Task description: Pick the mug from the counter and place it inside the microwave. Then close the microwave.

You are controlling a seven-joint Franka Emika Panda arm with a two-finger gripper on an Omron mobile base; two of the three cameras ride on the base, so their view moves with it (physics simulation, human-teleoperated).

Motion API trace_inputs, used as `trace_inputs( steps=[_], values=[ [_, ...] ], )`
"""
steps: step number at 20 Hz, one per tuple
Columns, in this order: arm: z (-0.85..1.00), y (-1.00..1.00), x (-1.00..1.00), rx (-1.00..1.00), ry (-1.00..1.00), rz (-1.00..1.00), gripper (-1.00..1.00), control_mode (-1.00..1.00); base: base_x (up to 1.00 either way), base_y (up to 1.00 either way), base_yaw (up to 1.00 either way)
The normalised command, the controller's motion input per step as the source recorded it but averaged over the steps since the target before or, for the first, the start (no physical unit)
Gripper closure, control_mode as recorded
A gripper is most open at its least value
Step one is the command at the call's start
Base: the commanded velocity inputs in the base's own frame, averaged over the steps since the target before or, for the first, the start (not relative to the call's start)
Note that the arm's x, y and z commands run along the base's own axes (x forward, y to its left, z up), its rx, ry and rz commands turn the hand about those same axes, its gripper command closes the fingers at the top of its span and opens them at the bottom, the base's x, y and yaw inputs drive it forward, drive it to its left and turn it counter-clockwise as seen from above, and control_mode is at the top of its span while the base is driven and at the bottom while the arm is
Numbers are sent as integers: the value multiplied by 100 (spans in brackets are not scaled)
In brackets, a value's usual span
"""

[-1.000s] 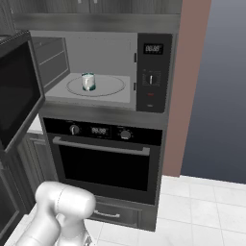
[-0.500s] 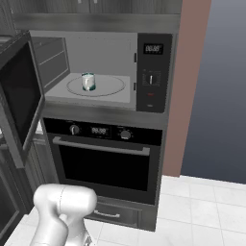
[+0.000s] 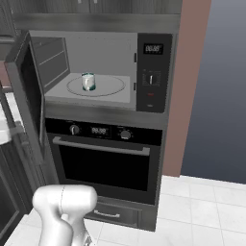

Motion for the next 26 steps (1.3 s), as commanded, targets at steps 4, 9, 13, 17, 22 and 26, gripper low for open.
trace_inputs(
  steps=[4,9,13,17,22,26],
  values=[
    [0,-51,19,0,1,3,-100,-100,0,0,0],
    [0,-46,28,0,3,0,-100,-100,0,0,0],
    [0,-40,43,0,7,0,-100,-100,0,0,0],
    [0,-38,40,0,5,0,-100,-100,0,0,0],
    [0,-37,39,0,2,0,-100,-100,0,0,0],
    [0,-36,40,0,1,0,-100,-100,0,0,0]
  ],
)
